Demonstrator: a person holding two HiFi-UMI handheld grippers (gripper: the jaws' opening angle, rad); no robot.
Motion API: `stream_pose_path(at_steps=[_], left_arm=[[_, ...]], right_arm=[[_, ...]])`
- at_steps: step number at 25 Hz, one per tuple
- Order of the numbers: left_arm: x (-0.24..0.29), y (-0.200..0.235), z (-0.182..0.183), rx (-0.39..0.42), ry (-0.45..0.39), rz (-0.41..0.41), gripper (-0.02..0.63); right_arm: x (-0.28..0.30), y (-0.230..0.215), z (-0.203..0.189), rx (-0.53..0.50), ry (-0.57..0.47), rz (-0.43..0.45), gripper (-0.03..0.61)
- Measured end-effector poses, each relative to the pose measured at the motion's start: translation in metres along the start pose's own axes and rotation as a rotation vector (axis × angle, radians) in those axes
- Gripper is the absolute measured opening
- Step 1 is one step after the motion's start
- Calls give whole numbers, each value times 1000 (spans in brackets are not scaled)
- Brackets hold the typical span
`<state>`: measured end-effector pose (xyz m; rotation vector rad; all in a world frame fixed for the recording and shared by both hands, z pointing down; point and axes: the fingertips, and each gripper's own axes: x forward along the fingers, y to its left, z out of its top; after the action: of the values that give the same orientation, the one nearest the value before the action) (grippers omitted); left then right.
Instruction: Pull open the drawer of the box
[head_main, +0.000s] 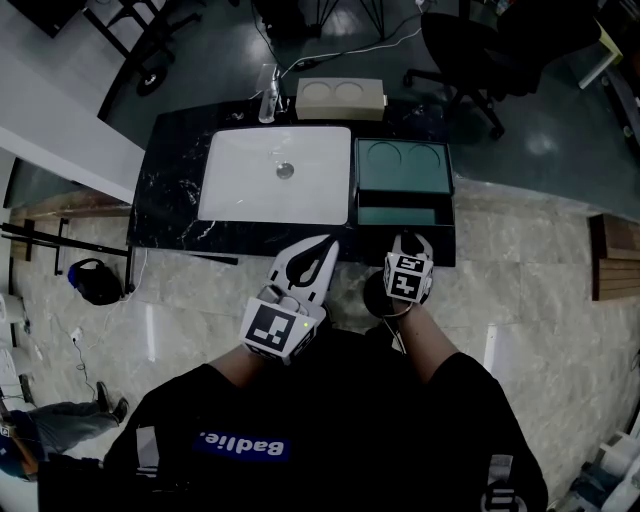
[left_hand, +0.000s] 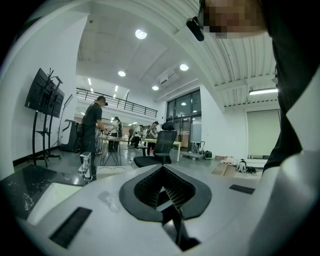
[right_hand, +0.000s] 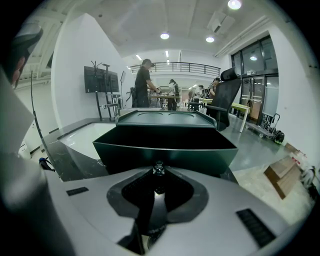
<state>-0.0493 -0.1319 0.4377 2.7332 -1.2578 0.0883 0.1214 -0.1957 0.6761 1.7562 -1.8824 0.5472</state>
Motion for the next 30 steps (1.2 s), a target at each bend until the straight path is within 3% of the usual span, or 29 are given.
stream_pose_path(at_steps=[30], left_arm=[[-6, -10, 2, -2, -37, -58, -12]], right_arm=[[-20, 6, -17, -7, 13, -4, 67]])
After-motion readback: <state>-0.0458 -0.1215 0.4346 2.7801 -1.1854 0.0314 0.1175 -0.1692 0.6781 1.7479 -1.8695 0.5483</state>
